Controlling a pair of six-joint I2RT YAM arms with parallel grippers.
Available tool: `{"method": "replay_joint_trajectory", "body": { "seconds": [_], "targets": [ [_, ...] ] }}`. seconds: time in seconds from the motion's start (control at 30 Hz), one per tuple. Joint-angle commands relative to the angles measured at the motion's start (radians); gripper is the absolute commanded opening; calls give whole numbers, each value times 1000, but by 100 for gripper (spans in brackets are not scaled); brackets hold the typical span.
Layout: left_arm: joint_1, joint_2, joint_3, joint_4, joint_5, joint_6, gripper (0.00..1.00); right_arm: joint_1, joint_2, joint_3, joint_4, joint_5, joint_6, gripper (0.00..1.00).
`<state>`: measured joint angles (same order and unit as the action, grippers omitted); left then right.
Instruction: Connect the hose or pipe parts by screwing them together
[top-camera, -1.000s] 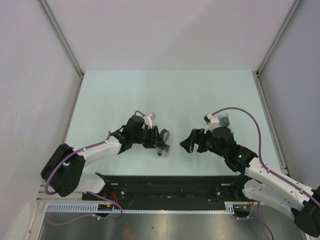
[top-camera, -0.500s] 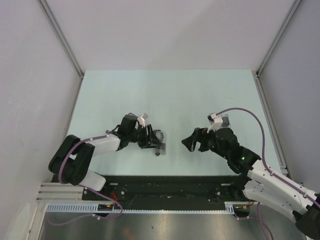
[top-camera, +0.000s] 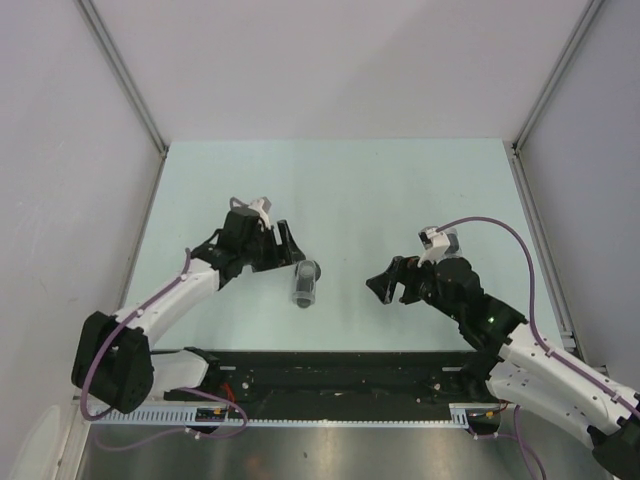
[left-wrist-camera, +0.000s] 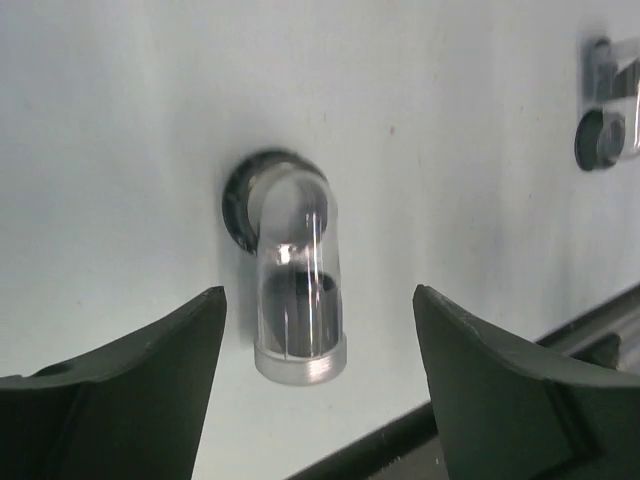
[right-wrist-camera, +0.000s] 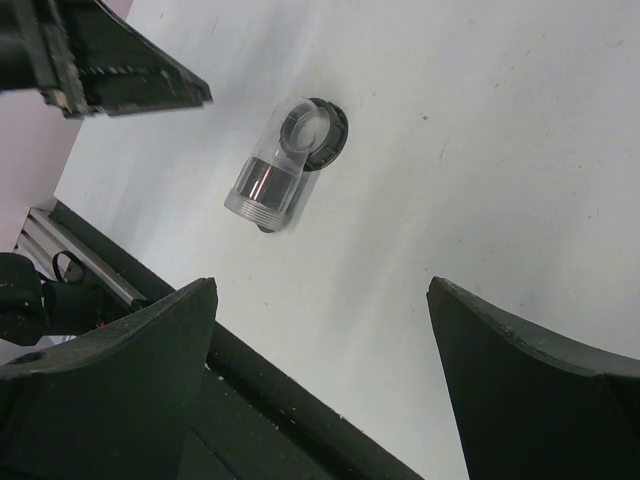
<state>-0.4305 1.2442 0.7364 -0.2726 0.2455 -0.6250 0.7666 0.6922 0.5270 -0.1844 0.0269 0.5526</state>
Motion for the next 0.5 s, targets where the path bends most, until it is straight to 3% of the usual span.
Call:
{"method": "replay_joint_trajectory", "body": {
  "seconds": [0.0,0.23,0.47],
  "targets": [
    [-43,-26,156,-173,-234,116,77,0,-17,2,2,27,-17,92],
    [-157,196,377,-289,-341,248,75,0,-29,2,-24,50,-19,92],
    [-188,365,402,-298,-275,266,67,0,-88,2,-64,82,-23,91]
  ]
}}
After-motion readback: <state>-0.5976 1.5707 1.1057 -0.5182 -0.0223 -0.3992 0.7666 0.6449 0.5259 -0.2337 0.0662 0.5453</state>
